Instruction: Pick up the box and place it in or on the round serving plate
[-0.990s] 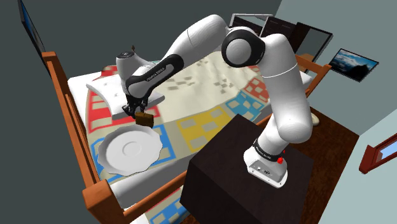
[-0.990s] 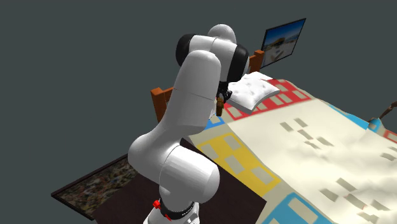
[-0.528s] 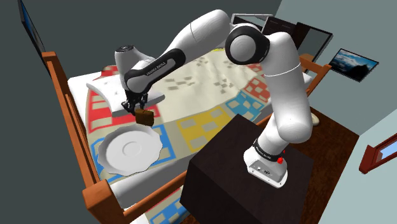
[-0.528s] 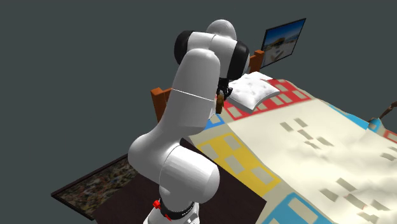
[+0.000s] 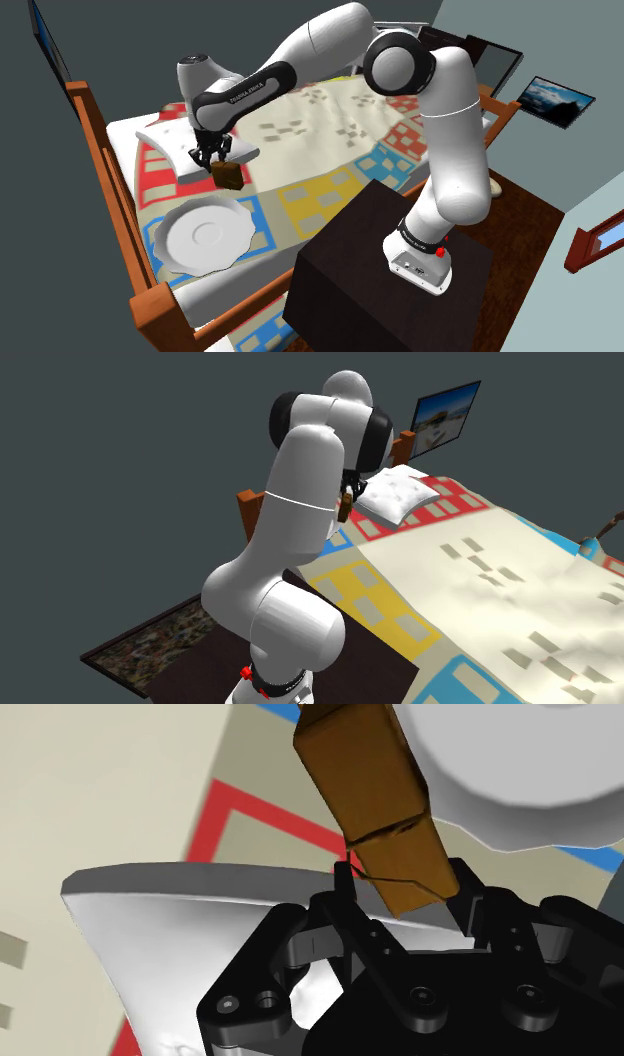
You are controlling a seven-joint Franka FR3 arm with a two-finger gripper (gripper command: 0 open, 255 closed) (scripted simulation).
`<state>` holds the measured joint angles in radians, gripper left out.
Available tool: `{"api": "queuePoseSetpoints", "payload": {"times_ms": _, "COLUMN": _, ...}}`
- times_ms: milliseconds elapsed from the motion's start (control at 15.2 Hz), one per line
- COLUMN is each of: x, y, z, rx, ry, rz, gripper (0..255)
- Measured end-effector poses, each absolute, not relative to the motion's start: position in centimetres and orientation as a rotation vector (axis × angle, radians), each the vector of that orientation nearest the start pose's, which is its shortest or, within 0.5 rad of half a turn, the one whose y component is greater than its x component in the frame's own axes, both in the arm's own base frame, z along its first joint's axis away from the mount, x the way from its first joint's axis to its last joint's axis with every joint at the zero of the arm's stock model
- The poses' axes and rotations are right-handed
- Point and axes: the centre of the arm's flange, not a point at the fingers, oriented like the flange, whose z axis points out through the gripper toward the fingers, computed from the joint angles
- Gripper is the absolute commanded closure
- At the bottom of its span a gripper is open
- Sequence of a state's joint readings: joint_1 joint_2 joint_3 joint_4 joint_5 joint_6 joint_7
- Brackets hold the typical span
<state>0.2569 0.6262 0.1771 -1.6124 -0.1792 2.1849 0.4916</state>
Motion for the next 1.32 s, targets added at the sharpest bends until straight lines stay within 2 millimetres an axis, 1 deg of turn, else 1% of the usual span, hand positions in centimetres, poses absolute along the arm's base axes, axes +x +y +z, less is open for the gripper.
{"api": "queuePoseSetpoints", "payload": {"times_ms": 264, "x": 63.3, "y": 27.0, "z": 28.2, "rx": -3.195, "ry": -0.029, "rz": 0.03, "gripper": 255}}
{"api": "queuePoseSetpoints", "payload": {"times_ms": 330, "x": 62.9, "y": 27.5, "z": 28.6, "rx": -3.196, "ry": -0.028, "rz": 0.03, "gripper": 255}}
{"api": "queuePoseSetpoints", "payload": {"times_ms": 594, "x": 60.6, "y": 31.5, "z": 29.9, "rx": -3.195, "ry": -0.03, "rz": 0.03, "gripper": 255}}
{"api": "queuePoseSetpoints", "payload": {"times_ms": 660, "x": 59.7, "y": 32.4, "z": 29.9, "rx": -3.195, "ry": -0.03, "rz": 0.03, "gripper": 255}}
{"api": "queuePoseSetpoints", "payload": {"times_ms": 924, "x": 57.3, "y": 36.9, "z": 30.8, "rx": -3.195, "ry": -0.031, "rz": 0.03, "gripper": 255}}
{"api": "queuePoseSetpoints", "payload": {"times_ms": 990, "x": 56.4, "y": 37.9, "z": 30.8, "rx": -3.195, "ry": -0.031, "rz": 0.03, "gripper": 255}}
{"api": "queuePoseSetpoints", "payload": {"times_ms": 1122, "x": 54.9, "y": 40.5, "z": 31.4, "rx": -3.195, "ry": -0.032, "rz": 0.03, "gripper": 255}}
{"api": "queuePoseSetpoints", "payload": {"times_ms": 1188, "x": 54.4, "y": 41.2, "z": 31.6, "rx": -3.195, "ry": -0.031, "rz": 0.03, "gripper": 255}}
{"api": "queuePoseSetpoints", "payload": {"times_ms": 1320, "x": 54.2, "y": 41.6, "z": 31.0, "rx": -3.195, "ry": -0.03, "rz": 0.03, "gripper": 255}}
